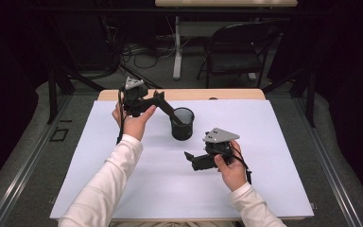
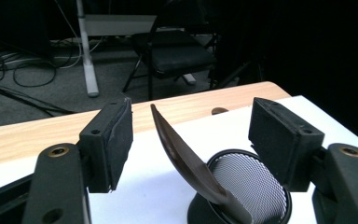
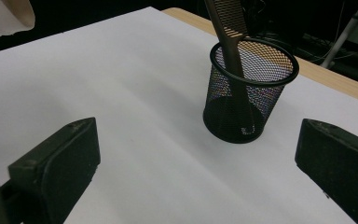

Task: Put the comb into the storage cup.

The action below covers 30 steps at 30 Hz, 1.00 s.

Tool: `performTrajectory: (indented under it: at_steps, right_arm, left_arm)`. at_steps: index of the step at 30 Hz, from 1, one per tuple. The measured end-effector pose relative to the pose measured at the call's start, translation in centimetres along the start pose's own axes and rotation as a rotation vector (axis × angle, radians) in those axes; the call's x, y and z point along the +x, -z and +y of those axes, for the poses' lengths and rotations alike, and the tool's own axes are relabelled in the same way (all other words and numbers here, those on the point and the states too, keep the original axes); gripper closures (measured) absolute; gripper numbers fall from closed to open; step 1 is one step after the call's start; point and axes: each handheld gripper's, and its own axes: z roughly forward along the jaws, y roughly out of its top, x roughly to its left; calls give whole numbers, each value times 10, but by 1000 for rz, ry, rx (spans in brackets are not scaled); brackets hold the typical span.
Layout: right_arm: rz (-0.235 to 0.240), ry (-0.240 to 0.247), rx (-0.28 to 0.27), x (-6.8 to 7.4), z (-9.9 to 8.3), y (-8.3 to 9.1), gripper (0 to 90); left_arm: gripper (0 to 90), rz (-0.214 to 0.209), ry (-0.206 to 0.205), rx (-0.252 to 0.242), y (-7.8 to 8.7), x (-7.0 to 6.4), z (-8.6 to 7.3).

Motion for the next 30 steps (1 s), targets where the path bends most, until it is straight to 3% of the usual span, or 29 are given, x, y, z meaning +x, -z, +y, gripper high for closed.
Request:
performTrajectory:
  at_steps: [6,9,19,30]
  right_arm:
    - [-1,-1,2,0,0,0,0]
    - [-2,0,3,0,0,0,0]
    - [-4,2,5,0,0,0,0]
    - [-6,1,5,0,-1,-1,0]
  left_arm:
    - [310,-38,17,2,4,-2,0]
    - [310,-49,4,-4,5,-3,0]
    - [310,-32,-10,-34,9,-9,1]
    - [277,-44,-10,-8,12,-16,-1]
